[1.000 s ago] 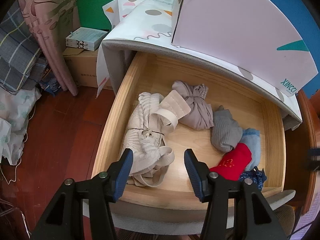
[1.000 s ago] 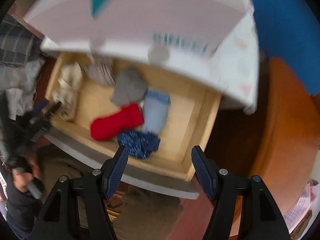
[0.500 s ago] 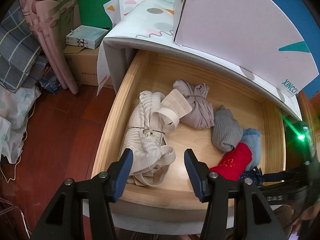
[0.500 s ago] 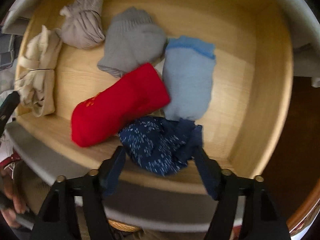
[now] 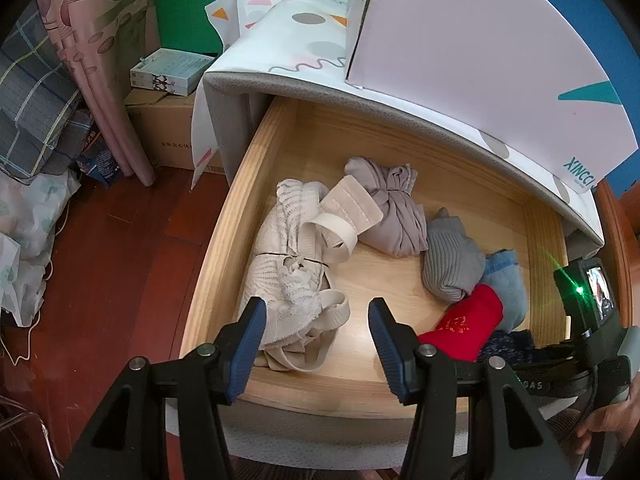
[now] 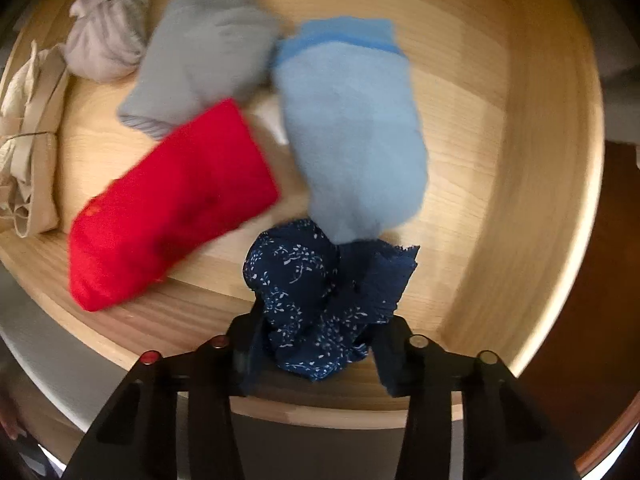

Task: Take underwear out of drawer
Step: 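Close the right gripper on the navy floral underwear, then hold the navy underwear in the right gripper while the left gripper reaches toward the beige lace underwear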

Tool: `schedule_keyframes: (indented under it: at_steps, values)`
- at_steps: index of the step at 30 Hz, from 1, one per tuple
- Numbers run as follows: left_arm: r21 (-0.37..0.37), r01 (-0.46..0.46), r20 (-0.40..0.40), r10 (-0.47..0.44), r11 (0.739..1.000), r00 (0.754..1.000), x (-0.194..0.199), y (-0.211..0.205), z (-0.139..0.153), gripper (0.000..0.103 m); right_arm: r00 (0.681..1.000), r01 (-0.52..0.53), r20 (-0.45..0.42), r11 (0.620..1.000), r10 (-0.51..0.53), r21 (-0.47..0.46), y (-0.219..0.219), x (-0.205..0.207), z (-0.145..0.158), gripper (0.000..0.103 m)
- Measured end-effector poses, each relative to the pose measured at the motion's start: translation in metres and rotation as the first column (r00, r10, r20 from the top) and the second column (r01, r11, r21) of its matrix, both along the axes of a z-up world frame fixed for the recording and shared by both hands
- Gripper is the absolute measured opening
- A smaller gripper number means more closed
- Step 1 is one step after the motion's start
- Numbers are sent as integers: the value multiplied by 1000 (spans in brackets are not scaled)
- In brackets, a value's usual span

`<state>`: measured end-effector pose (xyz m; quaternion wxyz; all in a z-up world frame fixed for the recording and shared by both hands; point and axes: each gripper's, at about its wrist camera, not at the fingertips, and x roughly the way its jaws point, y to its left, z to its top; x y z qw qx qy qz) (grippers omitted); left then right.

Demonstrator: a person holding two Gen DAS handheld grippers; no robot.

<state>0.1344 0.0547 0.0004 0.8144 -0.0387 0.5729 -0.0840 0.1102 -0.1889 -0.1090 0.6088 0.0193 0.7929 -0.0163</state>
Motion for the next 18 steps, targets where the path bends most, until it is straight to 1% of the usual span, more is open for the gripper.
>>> schedule_keyframes:
  at_steps: [5,7,9,14,16,18]
  values:
    - [2,0,-1,0,1000,1000,0,0,0,54,1000,9,2,998,-8,-60,-19,-5,-2,36]
    - [6,2,-7,-2,1000,1000,0,-1,-1,54,1000,18,3,997,-18,-69,-26,-8,-3,35]
    - [7,7,-12,-7,1000,1000,1,-2,-2,54,1000,25,10,998,-25,-63,-30,-10,-2,32]
    - [4,8,-41,-8,1000,999,3,-1,-6,54,1000,3,30,997,-1,-73,-22,-15,-3,32]
    - [3,8,-52,-8,1000,999,5,-1,-9,54,999,9,39,998,-6,-69,-13,-24,-3,32]
    - [8,13,-55,-13,1000,998,5,-2,-10,54,999,12,45,998,-9,-58,-13,-27,-3,32]
